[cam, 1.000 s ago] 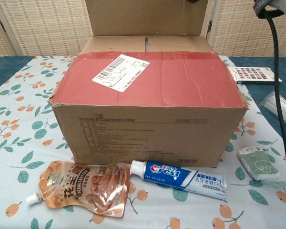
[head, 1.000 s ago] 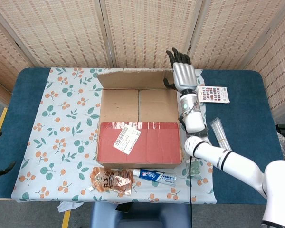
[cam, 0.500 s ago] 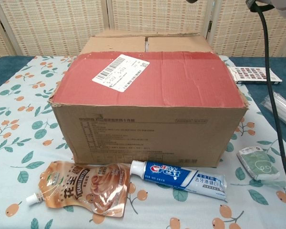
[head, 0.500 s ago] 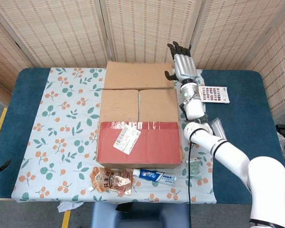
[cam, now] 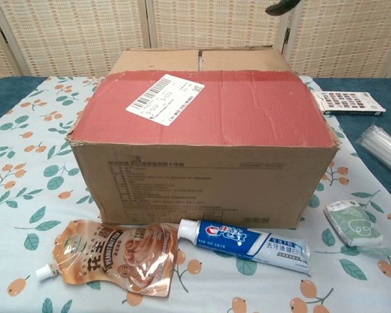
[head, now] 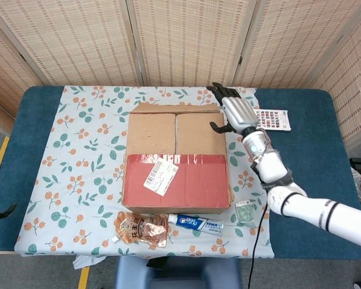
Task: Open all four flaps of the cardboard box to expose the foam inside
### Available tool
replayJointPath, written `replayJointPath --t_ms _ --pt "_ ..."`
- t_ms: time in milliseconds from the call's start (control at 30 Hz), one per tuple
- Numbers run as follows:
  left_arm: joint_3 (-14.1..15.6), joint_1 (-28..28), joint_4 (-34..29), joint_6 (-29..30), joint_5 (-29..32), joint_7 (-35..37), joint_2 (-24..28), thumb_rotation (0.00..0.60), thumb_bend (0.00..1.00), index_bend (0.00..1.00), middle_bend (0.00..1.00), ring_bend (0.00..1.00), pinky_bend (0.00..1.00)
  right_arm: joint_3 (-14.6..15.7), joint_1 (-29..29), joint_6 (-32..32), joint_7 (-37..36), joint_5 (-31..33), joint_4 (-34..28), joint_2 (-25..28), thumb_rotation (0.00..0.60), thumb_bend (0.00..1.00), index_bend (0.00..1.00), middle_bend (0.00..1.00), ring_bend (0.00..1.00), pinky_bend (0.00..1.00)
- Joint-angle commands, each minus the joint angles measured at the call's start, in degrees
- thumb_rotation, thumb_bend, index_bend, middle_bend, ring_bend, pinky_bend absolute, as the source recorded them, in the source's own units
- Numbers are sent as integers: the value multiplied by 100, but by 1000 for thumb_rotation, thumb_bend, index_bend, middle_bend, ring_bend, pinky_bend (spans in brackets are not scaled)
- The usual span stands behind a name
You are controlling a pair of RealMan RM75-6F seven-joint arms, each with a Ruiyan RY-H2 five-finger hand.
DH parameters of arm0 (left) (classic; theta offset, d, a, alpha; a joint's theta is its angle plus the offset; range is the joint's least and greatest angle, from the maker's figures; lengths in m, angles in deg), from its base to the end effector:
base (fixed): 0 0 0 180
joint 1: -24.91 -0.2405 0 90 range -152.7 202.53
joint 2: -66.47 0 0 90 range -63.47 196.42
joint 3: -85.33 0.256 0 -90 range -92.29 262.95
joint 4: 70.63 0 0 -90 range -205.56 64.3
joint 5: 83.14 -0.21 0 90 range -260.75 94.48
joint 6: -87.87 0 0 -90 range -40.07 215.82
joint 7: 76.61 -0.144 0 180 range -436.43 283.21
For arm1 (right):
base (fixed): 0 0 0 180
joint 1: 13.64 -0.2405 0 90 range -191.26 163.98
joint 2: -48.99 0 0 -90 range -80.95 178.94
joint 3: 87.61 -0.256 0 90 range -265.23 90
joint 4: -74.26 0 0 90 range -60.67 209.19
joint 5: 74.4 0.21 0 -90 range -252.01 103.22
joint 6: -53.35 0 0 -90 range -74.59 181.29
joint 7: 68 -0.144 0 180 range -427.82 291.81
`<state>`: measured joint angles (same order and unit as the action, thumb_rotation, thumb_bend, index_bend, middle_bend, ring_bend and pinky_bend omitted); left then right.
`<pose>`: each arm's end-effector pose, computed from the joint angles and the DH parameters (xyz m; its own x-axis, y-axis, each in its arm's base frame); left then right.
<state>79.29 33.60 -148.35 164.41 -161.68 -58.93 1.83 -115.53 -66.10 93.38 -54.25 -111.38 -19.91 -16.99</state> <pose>-0.3665 0.2188 0.1885 0.3046 0.0073 0.9524 0.9469 0.1055 -0.3037 -0.0757 -0.4289 0.1270 0.1550 -0.2688 0.9506 -0.9707 -0.2203 0.0960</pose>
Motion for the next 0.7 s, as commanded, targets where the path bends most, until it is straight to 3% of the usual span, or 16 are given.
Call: replayJointPath --t_ms 33,200,333,533,700 --pt "10 40 -4 -81 36 -116 -31 600 292 0 47 18 0 -95 856 -519 -1274 -511 -773 715 600 414 75 49 90 0" --pt "-7 79 -6 -156 105 -267 -69 600 293 0 47 19 0 -569 1591 -1377 -3029 -1359 -903 905 600 414 110 120 176 97" --pt "-17 88 -20 -165 119 -298 -75 600 293 0 47 22 0 -1201 2126 -2274 -4461 -2340 -713 725 600 414 120 139 200 134" --pt "-36 114 14 -255 203 -341 -94 600 292 0 47 24 0 -1923 2571 -2942 -5770 -3384 -430 254 600 414 123 152 220 184" --pt "-52 128 31 -309 254 -339 -99 600 293 0 47 26 0 -2212 2699 -3331 -6381 -3813 -130 -104 600 414 139 168 243 269"
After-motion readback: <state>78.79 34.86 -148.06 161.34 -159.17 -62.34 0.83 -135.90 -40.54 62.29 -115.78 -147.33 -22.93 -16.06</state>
